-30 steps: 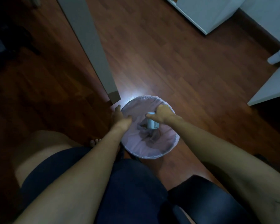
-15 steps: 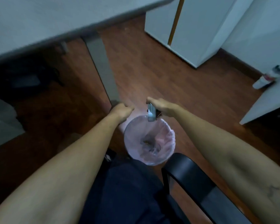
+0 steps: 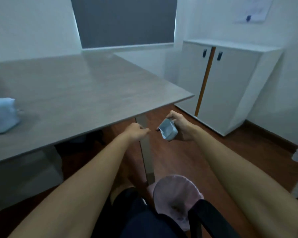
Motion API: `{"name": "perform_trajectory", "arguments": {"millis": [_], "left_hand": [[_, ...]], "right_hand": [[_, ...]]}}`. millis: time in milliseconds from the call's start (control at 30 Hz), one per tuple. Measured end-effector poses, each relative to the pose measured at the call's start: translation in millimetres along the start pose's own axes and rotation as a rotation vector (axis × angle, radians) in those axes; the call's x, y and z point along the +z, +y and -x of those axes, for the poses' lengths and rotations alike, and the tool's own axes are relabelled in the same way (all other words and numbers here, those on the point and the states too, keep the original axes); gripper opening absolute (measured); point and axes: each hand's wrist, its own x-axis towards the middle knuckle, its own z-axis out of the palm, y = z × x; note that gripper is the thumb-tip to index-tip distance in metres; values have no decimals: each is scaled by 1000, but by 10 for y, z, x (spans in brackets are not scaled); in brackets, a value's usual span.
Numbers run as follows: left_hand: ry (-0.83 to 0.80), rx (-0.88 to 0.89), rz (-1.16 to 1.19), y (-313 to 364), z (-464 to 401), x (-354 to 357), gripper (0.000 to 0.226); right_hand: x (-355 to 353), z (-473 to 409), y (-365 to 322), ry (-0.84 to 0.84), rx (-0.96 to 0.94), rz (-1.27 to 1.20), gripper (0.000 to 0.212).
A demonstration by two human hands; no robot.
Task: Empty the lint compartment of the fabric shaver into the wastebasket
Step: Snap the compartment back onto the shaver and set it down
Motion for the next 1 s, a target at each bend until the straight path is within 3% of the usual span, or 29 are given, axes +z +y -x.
{"name": "perform_trajectory", "arguments": {"millis": [233, 467, 733, 867, 1000], "left_hand": [[60, 45, 153, 133, 400, -944, 15], [253, -2, 189, -250, 787, -1900, 26], [661, -89, 218, -982, 1114, -2591, 15], [863, -128, 132, -1300, 1222, -2801, 14], [1071, -164, 52, -1585, 1258, -2912, 25]], "right_hand": [[673, 65, -805, -134, -111, 103, 60], [1483, -153, -1294, -257, -203, 101, 61], [2421, -619, -1452, -267, -233, 91, 50], [2782, -839, -1452, -273, -251, 139, 69], [3074, -995, -1423, -322, -281, 146, 35]]}}
